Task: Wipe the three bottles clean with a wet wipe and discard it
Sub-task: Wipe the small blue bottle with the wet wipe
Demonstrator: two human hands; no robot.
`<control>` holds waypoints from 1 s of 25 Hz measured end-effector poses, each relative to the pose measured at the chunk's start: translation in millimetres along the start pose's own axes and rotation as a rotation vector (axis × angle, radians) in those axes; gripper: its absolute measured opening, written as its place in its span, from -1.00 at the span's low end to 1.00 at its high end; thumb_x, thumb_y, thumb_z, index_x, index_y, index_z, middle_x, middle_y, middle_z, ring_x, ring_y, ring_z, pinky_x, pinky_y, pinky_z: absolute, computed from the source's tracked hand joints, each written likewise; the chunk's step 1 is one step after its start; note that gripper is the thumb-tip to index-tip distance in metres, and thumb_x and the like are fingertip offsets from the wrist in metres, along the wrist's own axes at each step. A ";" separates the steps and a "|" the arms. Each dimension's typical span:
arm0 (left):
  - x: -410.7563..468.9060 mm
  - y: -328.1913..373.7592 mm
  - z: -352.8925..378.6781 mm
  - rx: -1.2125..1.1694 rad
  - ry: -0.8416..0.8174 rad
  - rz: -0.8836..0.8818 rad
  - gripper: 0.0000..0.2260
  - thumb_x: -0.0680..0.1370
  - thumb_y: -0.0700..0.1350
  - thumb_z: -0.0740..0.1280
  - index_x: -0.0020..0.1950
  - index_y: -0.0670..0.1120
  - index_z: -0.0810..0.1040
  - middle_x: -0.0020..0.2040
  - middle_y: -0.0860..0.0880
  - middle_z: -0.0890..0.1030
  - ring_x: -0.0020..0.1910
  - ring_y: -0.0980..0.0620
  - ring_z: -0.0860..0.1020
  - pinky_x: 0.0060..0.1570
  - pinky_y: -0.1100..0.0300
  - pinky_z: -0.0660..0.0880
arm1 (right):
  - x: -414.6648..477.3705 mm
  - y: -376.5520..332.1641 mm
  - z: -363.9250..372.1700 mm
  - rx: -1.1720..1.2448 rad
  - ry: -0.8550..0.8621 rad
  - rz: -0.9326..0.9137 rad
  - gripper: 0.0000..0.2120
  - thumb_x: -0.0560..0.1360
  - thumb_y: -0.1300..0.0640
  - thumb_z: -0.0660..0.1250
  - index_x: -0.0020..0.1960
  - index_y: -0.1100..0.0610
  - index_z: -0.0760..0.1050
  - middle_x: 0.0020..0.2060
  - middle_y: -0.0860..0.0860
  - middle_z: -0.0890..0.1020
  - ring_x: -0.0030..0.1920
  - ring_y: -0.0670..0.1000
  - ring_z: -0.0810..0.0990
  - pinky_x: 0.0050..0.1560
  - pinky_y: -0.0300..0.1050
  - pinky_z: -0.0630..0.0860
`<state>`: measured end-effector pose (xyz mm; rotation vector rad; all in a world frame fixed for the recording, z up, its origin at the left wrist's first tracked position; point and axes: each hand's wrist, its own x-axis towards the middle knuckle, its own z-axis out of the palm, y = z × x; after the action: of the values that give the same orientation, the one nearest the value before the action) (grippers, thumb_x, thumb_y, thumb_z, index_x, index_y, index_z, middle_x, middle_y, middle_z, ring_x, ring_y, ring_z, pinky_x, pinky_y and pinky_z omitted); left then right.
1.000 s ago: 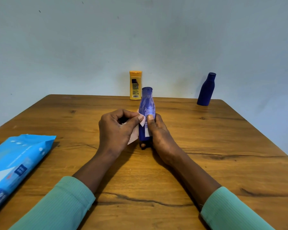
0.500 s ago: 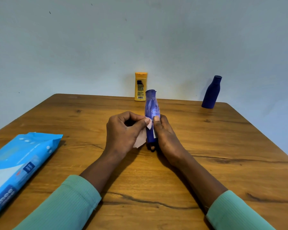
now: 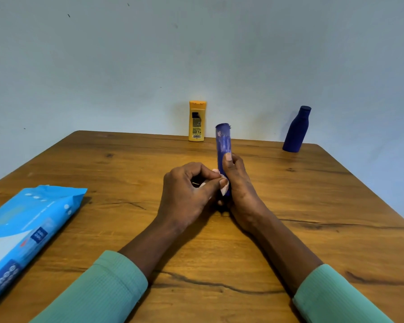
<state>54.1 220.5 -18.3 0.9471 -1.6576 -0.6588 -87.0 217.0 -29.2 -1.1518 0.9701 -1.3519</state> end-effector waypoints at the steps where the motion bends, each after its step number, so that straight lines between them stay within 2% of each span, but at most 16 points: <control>1: 1.1 -0.6 -1.0 -0.045 0.044 -0.005 -0.94 0.50 -0.13 0.57 -0.07 -0.07 0.73 -0.14 0.04 0.75 -0.11 0.09 0.73 -0.09 0.08 0.68 | 0.5 2.3 1.9 -0.017 -0.042 0.005 -0.52 0.66 -0.33 0.10 0.42 -0.08 0.42 0.07 0.16 0.62 -0.05 0.13 0.61 -0.11 0.06 0.57; 2: 2.4 -2.5 -2.5 -0.080 0.090 -0.013 -0.92 0.51 -0.13 0.56 -0.04 -0.10 0.73 -0.12 0.03 0.75 -0.10 0.06 0.73 -0.08 0.03 0.70 | 0.3 4.1 3.6 -0.022 -0.073 0.013 -0.47 0.66 -0.36 0.06 0.40 -0.03 0.47 0.04 0.18 0.65 -0.08 0.17 0.59 -0.13 0.08 0.54; 4: 4.3 -7.0 -4.5 -0.078 0.138 -0.016 -0.90 0.51 -0.12 0.55 -0.02 -0.11 0.72 -0.10 0.03 0.75 -0.07 0.06 0.73 -0.05 -0.01 0.71 | 2.2 7.2 4.2 -0.008 -0.061 0.027 -0.40 0.66 -0.37 -0.02 0.35 0.00 0.53 0.07 0.18 0.71 0.02 0.20 0.67 0.05 0.16 0.60; 6: 2.3 -8.8 -3.0 -0.013 0.062 -0.009 -0.90 0.50 -0.10 0.57 -0.04 -0.08 0.73 -0.07 0.06 0.73 -0.02 0.10 0.71 -0.02 -0.01 0.70 | 2.6 6.4 2.8 0.023 0.025 0.043 -0.40 0.66 -0.35 -0.07 0.28 -0.01 0.57 0.12 0.20 0.72 0.17 0.19 0.70 0.26 0.23 0.60; 8: -2.3 -9.0 2.0 0.018 -0.073 -0.026 -0.90 0.48 -0.07 0.58 -0.05 -0.03 0.73 -0.03 0.09 0.72 0.06 0.13 0.68 0.00 -0.03 0.69 | 3.0 3.3 -1.0 0.116 0.121 0.085 -0.39 0.65 -0.36 -0.02 0.30 0.04 0.56 0.15 0.21 0.71 0.21 0.20 0.70 0.31 0.26 0.57; 10: -4.0 -7.9 5.6 0.016 -0.120 -0.028 -0.88 0.48 -0.05 0.59 -0.04 0.00 0.72 -0.01 0.10 0.71 0.09 0.12 0.67 0.01 -0.05 0.69 | 3.3 2.4 -5.1 0.159 0.168 0.110 -0.34 0.63 -0.37 0.02 0.39 0.11 0.51 0.17 0.23 0.70 0.22 0.23 0.69 0.32 0.27 0.57; 12: 0.1 -6.8 3.4 -0.029 -0.020 -0.012 -0.87 0.47 -0.06 0.59 -0.05 -0.03 0.71 -0.05 0.06 0.72 0.00 0.07 0.70 -0.05 -0.07 0.69 | 2.8 2.8 -3.5 0.098 0.108 0.100 -0.37 0.63 -0.37 0.01 0.28 0.05 0.59 0.13 0.26 0.71 0.18 0.27 0.70 0.26 0.28 0.59; 14: 7.7 -9.6 -3.0 -0.085 0.129 -0.008 -0.87 0.48 -0.08 0.59 -0.06 -0.08 0.70 -0.10 0.02 0.73 -0.11 0.01 0.71 -0.11 -0.12 0.69 | 1.7 3.1 1.5 0.034 0.034 0.099 -0.40 0.63 -0.37 -0.01 0.19 0.00 0.62 0.07 0.27 0.71 0.01 0.27 0.71 0.07 0.25 0.63; 16: 12.1 -13.1 -6.5 -0.082 0.180 0.005 -0.86 0.49 -0.08 0.59 -0.05 -0.09 0.70 -0.08 0.00 0.73 -0.09 -0.01 0.71 -0.06 -0.12 0.68 | 1.1 3.2 5.1 0.017 0.030 0.095 -0.43 0.63 -0.35 0.02 0.23 0.01 0.60 0.03 0.25 0.72 -0.10 0.22 0.70 -0.08 0.13 0.63; 19: 2.0 -10.4 0.8 -0.032 0.008 0.037 -0.89 0.48 -0.07 0.59 -0.06 -0.03 0.70 -0.08 0.04 0.72 -0.08 0.01 0.70 -0.06 -0.09 0.67 | 4.5 7.3 2.4 0.128 0.113 0.066 -0.42 0.66 -0.30 0.12 0.33 0.14 0.57 0.10 0.27 0.71 0.08 0.26 0.71 0.14 0.20 0.62; 21: -5.3 -6.7 6.8 0.013 -0.128 0.044 -0.88 0.46 -0.07 0.61 -0.07 0.01 0.72 -0.07 0.08 0.71 -0.06 0.05 0.69 -0.05 -0.04 0.66 | 7.0 6.7 -2.9 0.241 0.187 0.049 -0.43 0.65 -0.27 0.19 0.37 0.18 0.53 0.05 0.25 0.69 0.04 0.21 0.69 0.15 0.17 0.60; 23: -3.0 -9.2 6.8 0.007 -0.137 0.026 -0.86 0.44 -0.07 0.62 -0.07 0.02 0.72 -0.05 0.09 0.71 -0.04 0.07 0.69 -0.04 -0.01 0.66 | 9.2 4.7 -7.3 0.298 0.224 0.055 -0.45 0.65 -0.24 0.21 0.37 0.18 0.52 0.00 0.21 0.69 -0.01 0.15 0.69 0.11 0.14 0.61; 25: 5.1 -13.6 2.7 -0.077 -0.047 -0.044 -0.85 0.44 -0.08 0.63 -0.06 -0.04 0.72 -0.04 0.03 0.74 -0.04 0.04 0.71 -0.03 -0.05 0.69 | 9.0 4.6 -7.5 0.234 0.220 0.078 -0.50 0.68 -0.22 0.15 0.34 0.15 0.53 0.07 0.20 0.72 0.05 0.17 0.73 0.16 0.18 0.63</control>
<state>54.5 208.8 -27.4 0.9208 -1.6445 -0.7743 -93.1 207.2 -34.2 -0.7934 0.9718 -1.5068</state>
